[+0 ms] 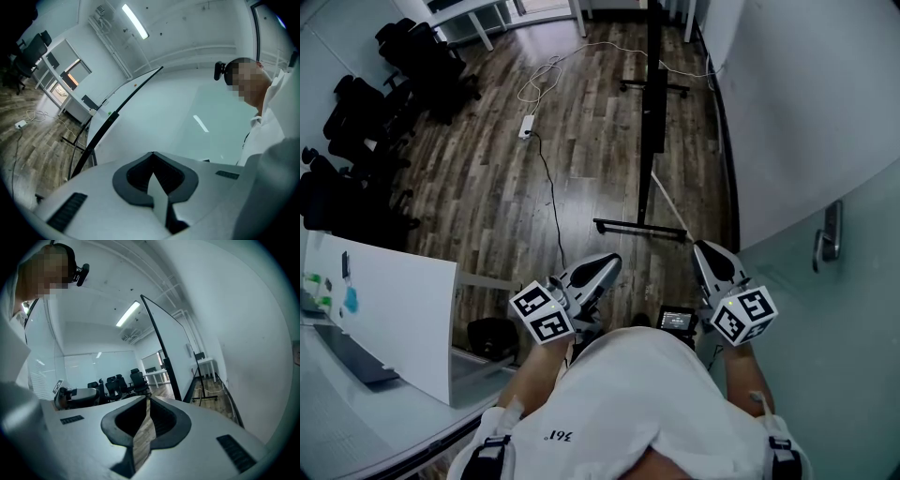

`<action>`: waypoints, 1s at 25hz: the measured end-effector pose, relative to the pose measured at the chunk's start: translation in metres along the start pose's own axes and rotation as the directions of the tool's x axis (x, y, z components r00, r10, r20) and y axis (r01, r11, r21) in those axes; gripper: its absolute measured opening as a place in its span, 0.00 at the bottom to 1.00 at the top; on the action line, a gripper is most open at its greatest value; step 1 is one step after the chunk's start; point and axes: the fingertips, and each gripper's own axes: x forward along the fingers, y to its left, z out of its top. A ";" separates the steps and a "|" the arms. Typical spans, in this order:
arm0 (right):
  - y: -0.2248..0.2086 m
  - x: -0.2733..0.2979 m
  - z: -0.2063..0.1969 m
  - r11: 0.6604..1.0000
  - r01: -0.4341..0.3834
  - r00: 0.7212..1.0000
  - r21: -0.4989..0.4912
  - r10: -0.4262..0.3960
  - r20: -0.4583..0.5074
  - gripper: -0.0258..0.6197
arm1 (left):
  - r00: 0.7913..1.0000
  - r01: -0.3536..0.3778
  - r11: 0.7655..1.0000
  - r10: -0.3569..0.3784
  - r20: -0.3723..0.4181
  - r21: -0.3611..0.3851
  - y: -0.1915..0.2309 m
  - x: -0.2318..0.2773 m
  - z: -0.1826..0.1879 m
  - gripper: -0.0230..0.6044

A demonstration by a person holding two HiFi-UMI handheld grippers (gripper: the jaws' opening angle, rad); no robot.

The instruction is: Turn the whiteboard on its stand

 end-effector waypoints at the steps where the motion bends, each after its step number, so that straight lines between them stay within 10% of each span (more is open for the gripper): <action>1: -0.001 -0.001 0.000 1.000 -0.005 1.000 0.004 0.005 0.000 0.08 | 1.000 -0.001 1.000 0.001 0.001 -0.001 0.000 0.001 -0.002 0.05; 25: -0.020 0.020 -0.019 0.996 -0.066 0.996 0.060 0.069 -0.050 0.08 | 0.998 -0.064 0.998 0.064 0.019 -0.022 0.019 0.009 -0.015 0.05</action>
